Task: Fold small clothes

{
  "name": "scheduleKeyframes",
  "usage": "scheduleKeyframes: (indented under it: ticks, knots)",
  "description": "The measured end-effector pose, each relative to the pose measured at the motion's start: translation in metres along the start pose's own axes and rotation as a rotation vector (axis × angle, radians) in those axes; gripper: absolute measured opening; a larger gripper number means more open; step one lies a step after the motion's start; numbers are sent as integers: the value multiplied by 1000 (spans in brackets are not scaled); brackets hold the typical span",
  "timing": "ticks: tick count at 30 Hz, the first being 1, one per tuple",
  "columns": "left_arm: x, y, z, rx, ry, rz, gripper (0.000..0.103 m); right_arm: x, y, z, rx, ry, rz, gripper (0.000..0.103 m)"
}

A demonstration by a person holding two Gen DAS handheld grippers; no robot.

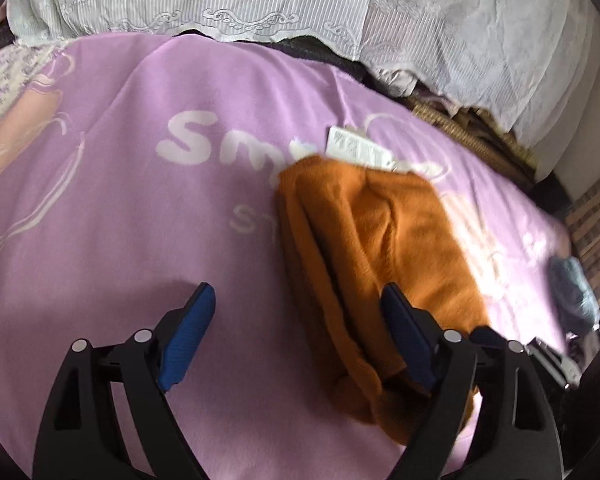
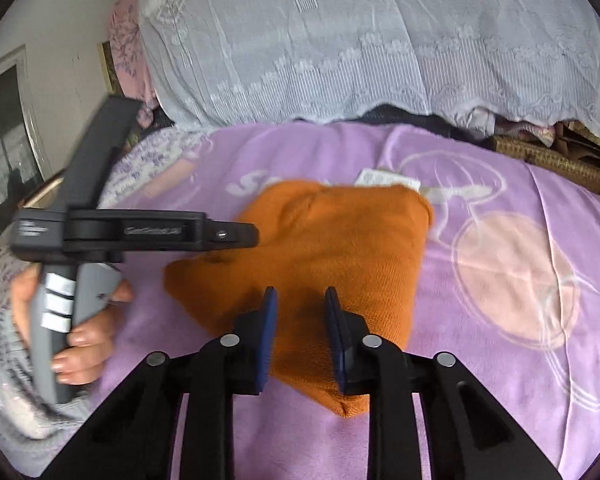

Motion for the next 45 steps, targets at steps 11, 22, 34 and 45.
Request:
scheduleKeyframes:
  ticks: [11,22,34,45]
  knots:
    - [-9,22,14,75,-1,-215,97,20,-13,17,-76,-70,-48,19]
    - [41,23,35,87,-141,-244,99,47,-2,-52,83,-189,-125,23]
    - [36,1,41,0,-100,-190,99,95,-62,-48,34,-255,-130,19]
    - [23,3,35,-16,-18,-159,99,73,-9,-20,59,-203,-132,30]
Point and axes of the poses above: each gripper's, at about its wrist camera, not at the fingertips, and y roughly against the way its jaws point, x to its right, z to its underside, the point moved 6 cm from there along -y, roughly the way its jaws point, and after that the axes turned 13 degrees about -z, right-handed, at the moved point
